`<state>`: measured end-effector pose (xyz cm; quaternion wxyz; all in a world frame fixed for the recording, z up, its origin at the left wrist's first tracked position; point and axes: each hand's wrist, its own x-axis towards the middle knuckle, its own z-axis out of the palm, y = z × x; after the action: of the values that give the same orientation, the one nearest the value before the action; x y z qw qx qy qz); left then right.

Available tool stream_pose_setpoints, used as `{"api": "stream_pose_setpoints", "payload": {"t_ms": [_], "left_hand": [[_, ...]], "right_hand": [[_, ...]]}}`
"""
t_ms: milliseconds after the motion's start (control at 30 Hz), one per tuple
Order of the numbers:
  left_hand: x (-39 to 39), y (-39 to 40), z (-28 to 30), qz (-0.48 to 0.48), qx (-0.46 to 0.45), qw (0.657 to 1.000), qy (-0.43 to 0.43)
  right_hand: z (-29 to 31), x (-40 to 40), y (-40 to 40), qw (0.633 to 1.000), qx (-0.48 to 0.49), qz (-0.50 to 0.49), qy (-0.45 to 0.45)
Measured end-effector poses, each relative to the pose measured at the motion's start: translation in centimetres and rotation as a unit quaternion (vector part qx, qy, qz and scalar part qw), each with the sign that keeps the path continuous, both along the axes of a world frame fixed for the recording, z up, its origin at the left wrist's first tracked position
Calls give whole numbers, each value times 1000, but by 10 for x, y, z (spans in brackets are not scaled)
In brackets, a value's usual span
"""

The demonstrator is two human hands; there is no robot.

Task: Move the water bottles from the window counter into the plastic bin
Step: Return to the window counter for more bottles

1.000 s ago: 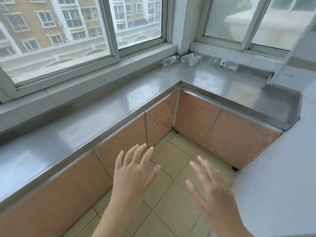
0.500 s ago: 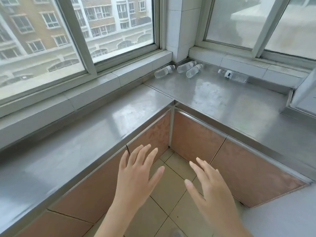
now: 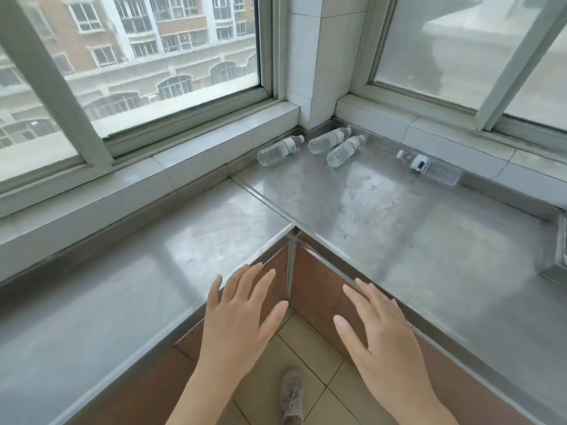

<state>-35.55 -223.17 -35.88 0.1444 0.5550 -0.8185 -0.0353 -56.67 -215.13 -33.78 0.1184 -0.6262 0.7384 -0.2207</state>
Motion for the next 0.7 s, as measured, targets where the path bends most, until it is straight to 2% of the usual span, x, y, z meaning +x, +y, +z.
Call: {"api": "stream_pose_setpoints", "payload": {"t_ms": [333,700], "left_hand": [[-85,-178,2,-32,-5,999,11],[-147,-366,-15,6,20,1000,-22]], "right_hand": [[10,-82,-171,999,-1,-39,11],[-15,-154,-373,999,37,-3,-38]]}}
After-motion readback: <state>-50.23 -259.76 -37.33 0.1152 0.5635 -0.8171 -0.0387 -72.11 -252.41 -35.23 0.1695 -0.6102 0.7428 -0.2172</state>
